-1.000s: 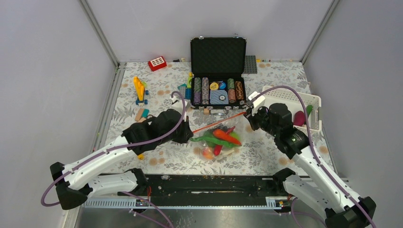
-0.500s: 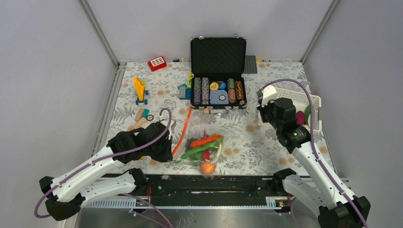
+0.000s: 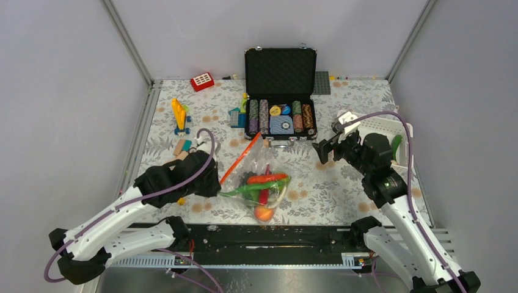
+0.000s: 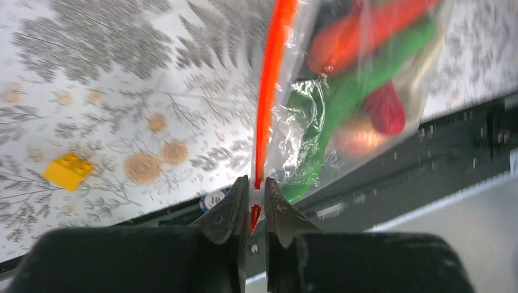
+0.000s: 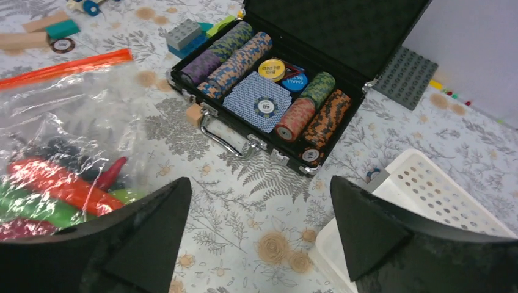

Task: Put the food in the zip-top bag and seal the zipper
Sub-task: Place the zipper food storage bag at the center of the board.

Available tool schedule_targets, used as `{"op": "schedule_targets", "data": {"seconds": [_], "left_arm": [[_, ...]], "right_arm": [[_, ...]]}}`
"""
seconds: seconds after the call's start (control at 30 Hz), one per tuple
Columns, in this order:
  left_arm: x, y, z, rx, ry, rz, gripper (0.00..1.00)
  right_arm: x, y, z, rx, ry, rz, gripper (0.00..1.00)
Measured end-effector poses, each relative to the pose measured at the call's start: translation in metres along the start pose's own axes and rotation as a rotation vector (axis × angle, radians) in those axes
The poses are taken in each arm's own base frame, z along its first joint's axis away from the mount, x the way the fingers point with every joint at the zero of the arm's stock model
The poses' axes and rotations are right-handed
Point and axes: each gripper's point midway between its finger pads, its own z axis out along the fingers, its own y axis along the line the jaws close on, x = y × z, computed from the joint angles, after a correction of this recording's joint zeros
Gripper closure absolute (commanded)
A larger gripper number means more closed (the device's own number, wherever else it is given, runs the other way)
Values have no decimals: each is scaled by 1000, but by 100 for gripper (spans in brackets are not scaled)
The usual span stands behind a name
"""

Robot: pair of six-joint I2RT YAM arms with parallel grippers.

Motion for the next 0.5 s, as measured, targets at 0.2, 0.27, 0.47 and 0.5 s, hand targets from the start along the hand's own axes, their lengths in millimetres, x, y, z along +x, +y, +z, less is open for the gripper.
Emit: {"op": "schedule_targets", "data": {"seconds": [0.2,0.27,0.47,0.5], "left_arm": [[-46,47,6,-262,-155,-178,97],[-54,71,11,-369,-168,-250,91],[-68,127,5,-597,-235,-407,1],[-71,132,1,-621,-258,-426,1]], "right_arm": [[-15,11,-9,-26,-130,60,0],[-19,9,-11,-6,-155,86,0],[-12,-28,-12,231,-131,264,0],[-8,-37,-13,292,-112,303,0]]}}
